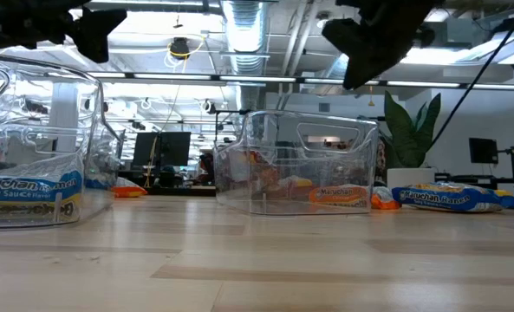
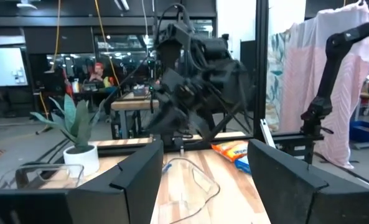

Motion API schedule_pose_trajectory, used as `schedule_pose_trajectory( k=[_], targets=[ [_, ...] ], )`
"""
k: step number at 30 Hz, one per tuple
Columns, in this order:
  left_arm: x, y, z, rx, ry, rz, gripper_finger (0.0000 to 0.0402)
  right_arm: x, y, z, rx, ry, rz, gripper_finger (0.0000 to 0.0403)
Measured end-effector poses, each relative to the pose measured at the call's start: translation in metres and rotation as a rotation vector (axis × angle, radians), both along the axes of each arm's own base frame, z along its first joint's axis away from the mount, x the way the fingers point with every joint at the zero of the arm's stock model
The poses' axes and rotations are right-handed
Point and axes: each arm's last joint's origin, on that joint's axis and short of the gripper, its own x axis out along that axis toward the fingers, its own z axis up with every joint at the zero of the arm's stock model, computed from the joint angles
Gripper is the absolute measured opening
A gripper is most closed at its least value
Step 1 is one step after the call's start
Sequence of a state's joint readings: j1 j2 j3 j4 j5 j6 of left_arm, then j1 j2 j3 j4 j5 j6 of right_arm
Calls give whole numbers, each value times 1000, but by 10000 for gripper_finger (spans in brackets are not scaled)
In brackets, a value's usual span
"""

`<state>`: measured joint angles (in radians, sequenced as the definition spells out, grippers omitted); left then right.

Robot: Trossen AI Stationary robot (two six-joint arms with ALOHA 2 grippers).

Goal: Sort Maruchan noodles
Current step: Put the top blue noodle pack into the bottom transparent bin

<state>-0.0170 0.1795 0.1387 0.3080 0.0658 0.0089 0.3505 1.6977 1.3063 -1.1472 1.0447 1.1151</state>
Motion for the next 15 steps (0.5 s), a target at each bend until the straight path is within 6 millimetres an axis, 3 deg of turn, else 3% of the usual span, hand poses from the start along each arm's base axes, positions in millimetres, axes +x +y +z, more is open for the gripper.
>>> schedule_pose_trajectory(
  k=[7,10,15],
  targets=[
    [2,0,-4,-2,42,-2,226,-46,-26,20,54,80,-208,99],
    [2,0,-5,-5,52,-2,226,-66,-30,5,111,88,-264,99],
    [2,0,-5,-11,52,-4,226,-104,-35,-38,273,93,-367,99]
  ],
)
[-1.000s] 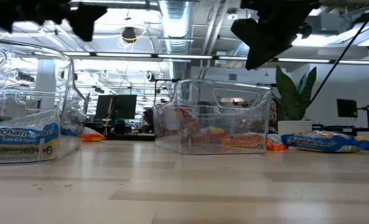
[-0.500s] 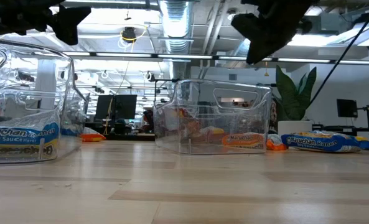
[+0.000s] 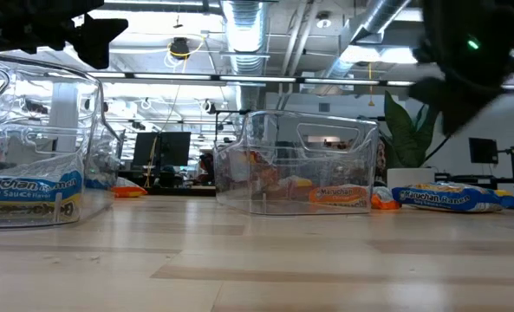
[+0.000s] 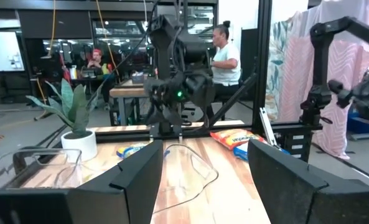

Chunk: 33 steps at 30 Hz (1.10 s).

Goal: Sort Maruchan noodles
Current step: Put the top blue noodle pack into the bottom transparent bin

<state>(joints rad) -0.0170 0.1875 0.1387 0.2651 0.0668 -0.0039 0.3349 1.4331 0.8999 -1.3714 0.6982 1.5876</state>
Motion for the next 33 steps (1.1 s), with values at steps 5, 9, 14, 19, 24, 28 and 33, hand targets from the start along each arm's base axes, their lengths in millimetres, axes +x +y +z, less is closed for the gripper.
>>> schedule_pose_trajectory(
  k=[5,9,14,19,24,28,33],
  targets=[
    [0,0,0,15,-3,5,226,-14,-4,-23,104,-163,-7,102],
    [0,0,1,17,-8,6,226,-6,-6,-24,146,-250,52,128],
    [0,0,1,16,-8,7,226,4,-11,-31,273,-196,102,201],
    [0,0,0,17,-5,8,226,17,-18,-37,294,-113,149,259],
    [0,0,0,17,-1,8,226,26,-26,-43,291,2,130,265],
    [0,0,0,17,2,8,226,36,-26,-51,306,76,147,265],
    [0,0,0,14,3,8,226,40,-26,-70,297,197,127,265]
  ],
)
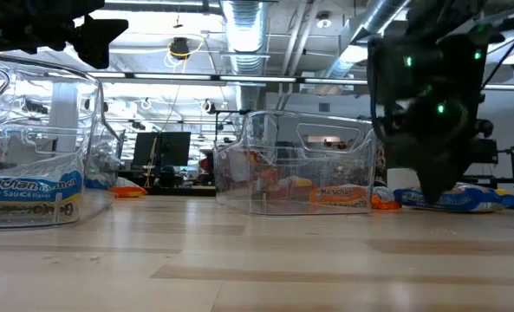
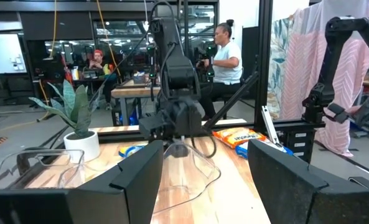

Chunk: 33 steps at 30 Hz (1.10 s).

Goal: Sort Maruchan noodles
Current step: Put the top blue noodle pack into the bottom transparent bin

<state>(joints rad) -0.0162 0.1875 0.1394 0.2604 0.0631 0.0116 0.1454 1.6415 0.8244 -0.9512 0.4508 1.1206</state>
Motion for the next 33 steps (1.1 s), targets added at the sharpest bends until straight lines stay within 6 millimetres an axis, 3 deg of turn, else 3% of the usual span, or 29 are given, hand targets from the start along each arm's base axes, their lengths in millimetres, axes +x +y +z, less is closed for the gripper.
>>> schedule_pose_trajectory(
  k=[3,6,12,17,21,26,33],
  targets=[
    [0,0,0,-2,1,-1,226,-3,-3,-10,-22,88,-47,258],
    [0,0,0,-2,0,0,226,-6,-4,-17,-40,162,-59,219],
    [0,0,0,0,0,0,226,-10,-2,-18,-70,308,-67,27],
    [0,0,0,0,1,0,226,-7,1,-7,-63,342,-64,14],
    [0,0,0,0,1,0,226,2,11,20,-55,284,-20,9],
    [0,0,0,0,1,0,226,1,26,76,-110,147,15,9],
    [0,0,0,6,3,1,226,-4,53,156,-294,-328,106,9]
  ],
)
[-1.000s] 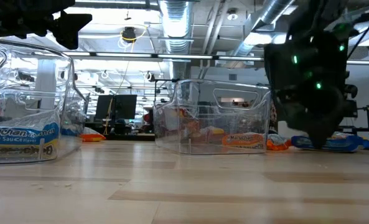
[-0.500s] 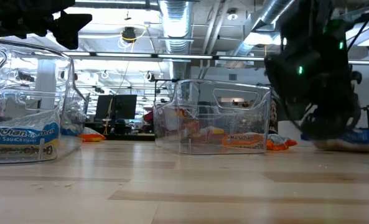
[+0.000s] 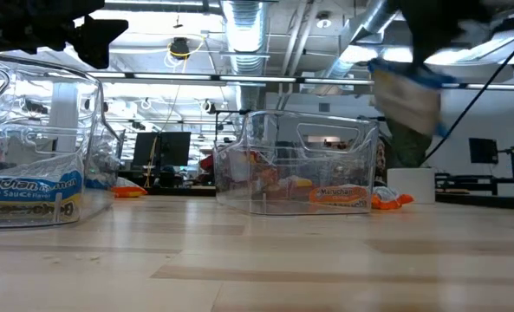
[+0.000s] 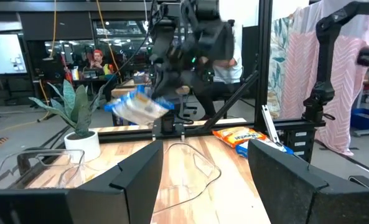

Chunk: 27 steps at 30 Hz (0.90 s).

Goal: Sort Maruchan noodles
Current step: Put the top blue noodle pack into the bottom transparent bin

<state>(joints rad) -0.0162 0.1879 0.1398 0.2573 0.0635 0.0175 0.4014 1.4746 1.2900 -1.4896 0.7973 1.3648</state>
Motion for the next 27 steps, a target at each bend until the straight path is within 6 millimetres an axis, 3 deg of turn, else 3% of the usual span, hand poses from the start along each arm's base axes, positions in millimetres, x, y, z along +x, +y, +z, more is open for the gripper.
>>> schedule_pose_trajectory(
  k=[5,10,13,17,22,27],
  targets=[
    [0,0,0,30,-8,6,226,35,21,18,-97,-321,205,9],
    [0,0,1,30,-10,7,226,104,39,17,-138,-512,467,9],
    [0,0,1,29,-13,12,226,144,48,7,-126,-657,676,9],
    [-1,0,2,29,-27,15,226,180,53,-14,-79,-834,875,9],
    [0,1,2,45,-21,30,226,215,58,-47,19,-818,972,9],
    [0,1,2,54,-24,59,226,240,64,-65,75,-806,1046,9]
  ],
)
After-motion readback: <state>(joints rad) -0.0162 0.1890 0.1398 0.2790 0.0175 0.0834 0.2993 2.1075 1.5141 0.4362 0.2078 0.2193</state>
